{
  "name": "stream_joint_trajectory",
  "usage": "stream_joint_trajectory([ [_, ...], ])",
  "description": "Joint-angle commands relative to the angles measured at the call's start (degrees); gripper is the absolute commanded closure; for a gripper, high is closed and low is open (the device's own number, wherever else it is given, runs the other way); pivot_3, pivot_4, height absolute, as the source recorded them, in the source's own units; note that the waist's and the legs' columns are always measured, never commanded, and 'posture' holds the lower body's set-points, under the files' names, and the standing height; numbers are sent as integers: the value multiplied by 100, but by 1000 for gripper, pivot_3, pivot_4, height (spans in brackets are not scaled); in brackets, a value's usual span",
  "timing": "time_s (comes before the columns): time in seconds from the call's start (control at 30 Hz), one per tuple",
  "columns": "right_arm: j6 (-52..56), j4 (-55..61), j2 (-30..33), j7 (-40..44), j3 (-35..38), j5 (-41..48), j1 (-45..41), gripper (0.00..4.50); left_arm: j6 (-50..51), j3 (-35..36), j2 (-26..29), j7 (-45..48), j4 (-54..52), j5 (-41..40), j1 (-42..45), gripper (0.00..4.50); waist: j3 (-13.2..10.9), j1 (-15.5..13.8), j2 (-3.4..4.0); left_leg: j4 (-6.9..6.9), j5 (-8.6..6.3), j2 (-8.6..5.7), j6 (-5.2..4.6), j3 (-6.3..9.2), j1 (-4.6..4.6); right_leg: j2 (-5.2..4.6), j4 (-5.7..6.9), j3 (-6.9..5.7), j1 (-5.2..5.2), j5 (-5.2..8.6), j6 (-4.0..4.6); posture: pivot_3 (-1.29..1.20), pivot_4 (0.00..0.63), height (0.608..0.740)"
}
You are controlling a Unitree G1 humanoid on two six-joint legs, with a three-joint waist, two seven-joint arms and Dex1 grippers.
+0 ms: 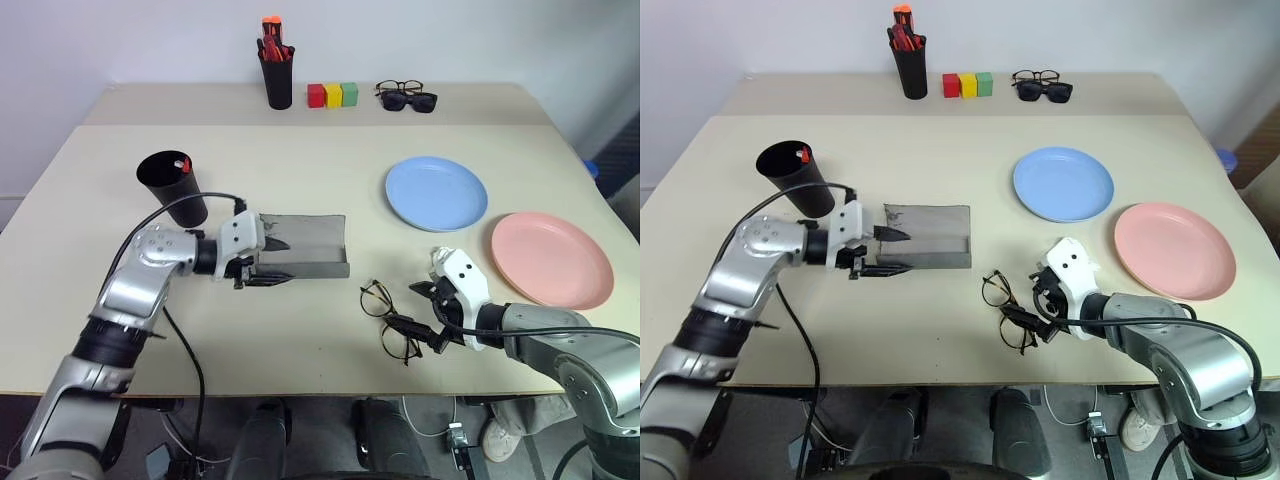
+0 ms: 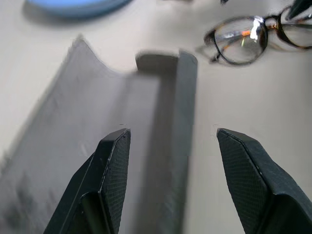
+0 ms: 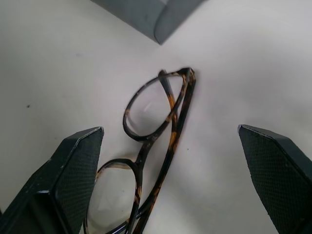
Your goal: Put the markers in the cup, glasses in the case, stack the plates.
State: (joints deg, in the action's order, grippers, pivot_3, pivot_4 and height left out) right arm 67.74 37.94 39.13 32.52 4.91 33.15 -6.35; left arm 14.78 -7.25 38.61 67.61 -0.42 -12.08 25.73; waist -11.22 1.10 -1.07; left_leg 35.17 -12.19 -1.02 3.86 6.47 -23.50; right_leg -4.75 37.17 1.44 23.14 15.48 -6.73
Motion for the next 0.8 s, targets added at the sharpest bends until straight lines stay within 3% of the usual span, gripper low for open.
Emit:
stream_joint_trajectory([
  [0.03, 228, 33, -65, -127, 2, 160, -77, 859, 506, 513, 71, -356, -835, -459, -301, 1595, 0, -12, 0, 1, 0, 0, 0, 0, 0, -1, 0, 0, -1, 0, 0, 0, 150, 740],
  [0.2, 364, -33, -7, -145, -49, 229, -151, 3578, 845, 665, 139, -683, -1197, -529, -573, 1595, 1, -31, -1, 2, 0, -1, 0, 0, 0, -1, -6, -1, -4, 0, 0, 0, 150, 740],
  [0.27, 420, -20, 9, -157, -33, 282, -206, 4461, 905, 759, 161, -796, -1224, -577, -641, 1595, 1, -22, -1, 1, 0, -1, -1, -1, 1, 0, -5, -1, -4, 0, 0, 0, 150, 740],
  [0.43, -9, 255, 470, -5, -283, 101, -591, 4461, 792, 1211, 132, -1180, -1084, -614, -960, 1595, 1, -7, 0, 1, -1, 1, -1, -2, 4, 1, -5, -1, -4, 0, 1, 0, 150, 740],
  [0.57, -975, 251, 669, 465, -936, -239, -1737, 4461, 776, 1570, 23, -1572, -963, -667, -1300, 1595, 0, 38, 2, 0, -1, 4, -1, -6, 5, 3, -5, 0, 0, 0, 1, 0, 150, 740],
  [0.67, -1661, -386, 428, 685, -1670, -776, -2767, 4461, 780, 1732, -28, -1735, -963, -718, -1529, 1595, 0, 66, 2, -3, -1, 10, -1, -6, 5, 7, -5, -1, 2, 1, 2, 0, 150, 740],
  [0.8, -3002, -2388, -521, 952, -3035, -2001, -4190, 4461, 909, 1876, -51, -1885, -1309, -855, -1964, 1595, 1, 155, 0, -1, 0, 9, 0, -7, 5, 5, -6, 0, 1, 0, 3, 0, 150, 740],
])
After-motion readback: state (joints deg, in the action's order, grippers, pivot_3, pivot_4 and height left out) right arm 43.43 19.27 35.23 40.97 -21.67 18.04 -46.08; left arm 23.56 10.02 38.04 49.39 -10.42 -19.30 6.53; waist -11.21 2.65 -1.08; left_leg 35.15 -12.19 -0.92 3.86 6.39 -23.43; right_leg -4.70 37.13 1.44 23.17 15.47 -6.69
